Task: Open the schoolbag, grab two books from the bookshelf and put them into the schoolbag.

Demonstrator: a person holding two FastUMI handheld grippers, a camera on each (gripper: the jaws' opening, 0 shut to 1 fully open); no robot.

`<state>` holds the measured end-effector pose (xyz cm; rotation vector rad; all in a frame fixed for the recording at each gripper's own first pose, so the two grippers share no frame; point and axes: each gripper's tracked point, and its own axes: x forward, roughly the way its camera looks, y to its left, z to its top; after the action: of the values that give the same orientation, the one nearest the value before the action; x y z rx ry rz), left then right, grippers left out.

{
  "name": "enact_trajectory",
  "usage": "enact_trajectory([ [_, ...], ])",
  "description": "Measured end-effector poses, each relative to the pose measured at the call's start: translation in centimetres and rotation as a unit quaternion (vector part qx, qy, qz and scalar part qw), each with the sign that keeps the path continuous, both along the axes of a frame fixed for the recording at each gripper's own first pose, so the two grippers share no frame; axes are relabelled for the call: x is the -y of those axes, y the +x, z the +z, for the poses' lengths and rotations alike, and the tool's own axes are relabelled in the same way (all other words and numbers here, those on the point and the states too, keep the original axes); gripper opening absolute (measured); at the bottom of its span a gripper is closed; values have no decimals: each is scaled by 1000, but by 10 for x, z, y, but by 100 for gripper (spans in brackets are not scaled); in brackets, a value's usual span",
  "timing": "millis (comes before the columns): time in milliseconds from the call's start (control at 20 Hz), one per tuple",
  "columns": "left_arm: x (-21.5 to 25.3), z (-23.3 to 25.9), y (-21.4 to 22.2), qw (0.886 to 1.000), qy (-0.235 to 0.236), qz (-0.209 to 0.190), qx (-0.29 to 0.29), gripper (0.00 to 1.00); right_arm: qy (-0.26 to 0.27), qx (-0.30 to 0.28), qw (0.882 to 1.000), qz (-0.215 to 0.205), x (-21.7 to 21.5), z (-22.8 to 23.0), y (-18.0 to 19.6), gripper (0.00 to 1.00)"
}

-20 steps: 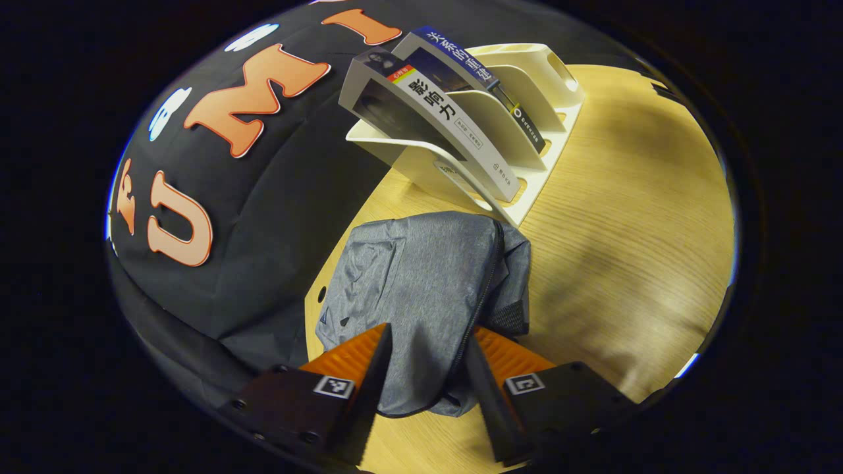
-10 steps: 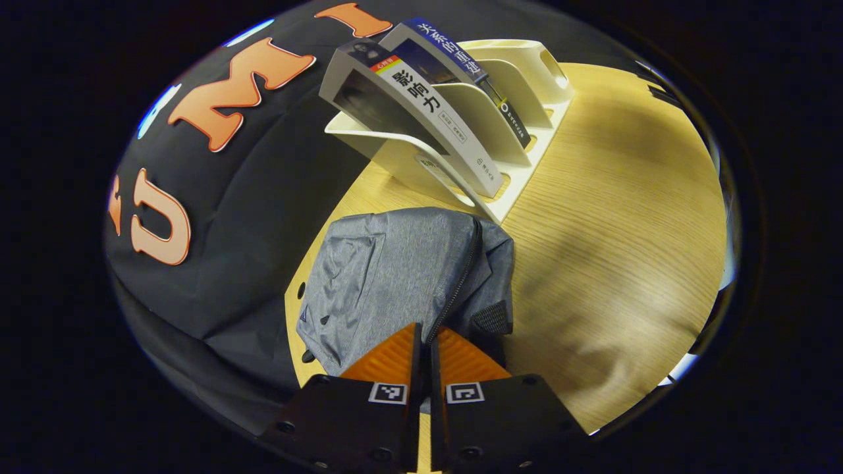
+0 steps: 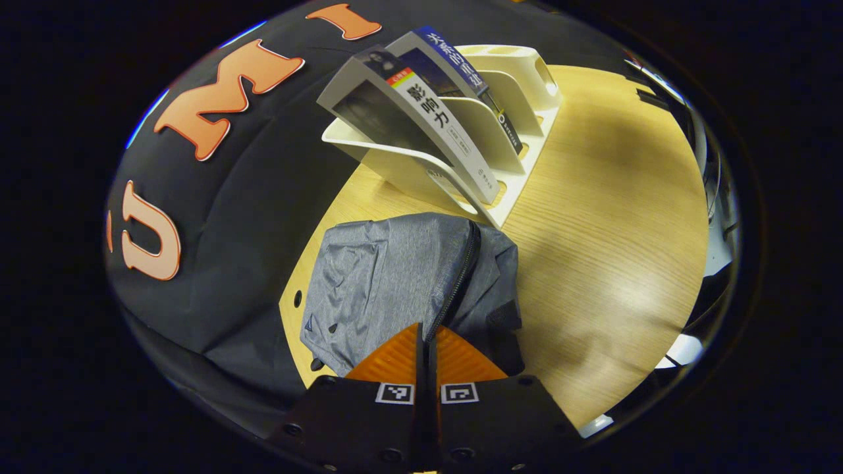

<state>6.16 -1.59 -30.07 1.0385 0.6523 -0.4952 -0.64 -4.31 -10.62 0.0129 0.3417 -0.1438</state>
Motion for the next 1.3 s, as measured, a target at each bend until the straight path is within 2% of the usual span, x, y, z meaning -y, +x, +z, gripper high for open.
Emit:
enact_trajectory([
  [450,-28,92,46,996,-82,12,-39,1,35,-45,998,-1,-40,-14,-15,98],
  [700,-39,151,87,995,-96,-3,-2,1,44,-48,998,-4,-55,-16,-21,98],
  [850,-43,179,107,993,-114,-6,20,0,40,-61,997,16,-69,-15,-27,98],
  [1050,-48,191,123,990,-139,1,25,1,39,-99,992,62,-100,-10,-33,99],
  [1300,-48,196,130,986,-163,10,26,1,29,-140,984,109,-137,16,-9,98],
])
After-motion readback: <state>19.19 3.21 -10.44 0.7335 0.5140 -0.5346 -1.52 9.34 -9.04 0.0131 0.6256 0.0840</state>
